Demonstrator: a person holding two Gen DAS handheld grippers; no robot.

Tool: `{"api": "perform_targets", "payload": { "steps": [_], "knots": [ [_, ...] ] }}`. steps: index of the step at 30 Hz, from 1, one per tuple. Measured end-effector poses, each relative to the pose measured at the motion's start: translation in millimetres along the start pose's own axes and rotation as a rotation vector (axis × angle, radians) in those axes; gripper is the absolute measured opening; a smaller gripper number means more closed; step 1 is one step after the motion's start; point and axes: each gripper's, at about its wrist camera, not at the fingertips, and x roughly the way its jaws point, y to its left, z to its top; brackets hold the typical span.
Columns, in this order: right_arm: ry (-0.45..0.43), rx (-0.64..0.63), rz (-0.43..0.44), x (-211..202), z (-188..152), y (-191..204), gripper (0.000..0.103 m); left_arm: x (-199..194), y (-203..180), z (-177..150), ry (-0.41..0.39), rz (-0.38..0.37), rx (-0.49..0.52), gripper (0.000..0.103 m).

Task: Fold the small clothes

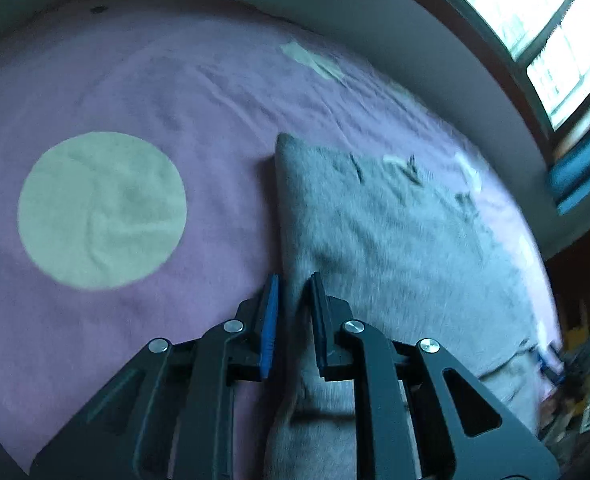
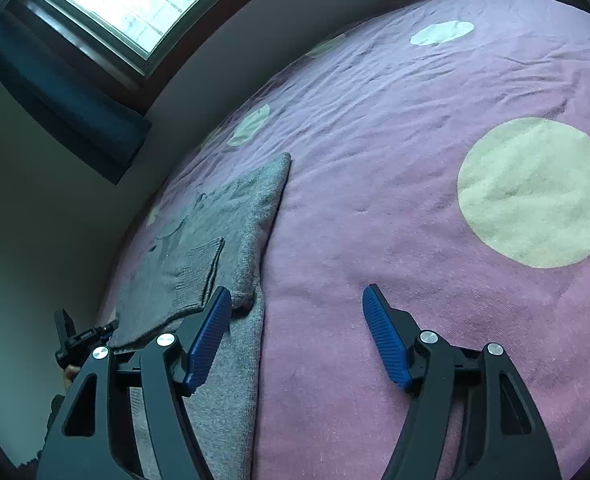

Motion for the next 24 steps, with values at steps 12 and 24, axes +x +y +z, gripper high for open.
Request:
{"api": "perform_targets", "payload": {
  "steps": [12,24],
  "knots": [
    [-0.001,-0.012,0.009,3.5,0.0,-0.2,0.073,40.9,-1.4,57.6,-0.024,0.071,-0.006,0.019],
    [0.000,-0.015,0.000,1.6,-0.3,2.1,0.073,26.5,2.5,48.5,-0.009,0.061,-0.007,0.033]
  ]
}}
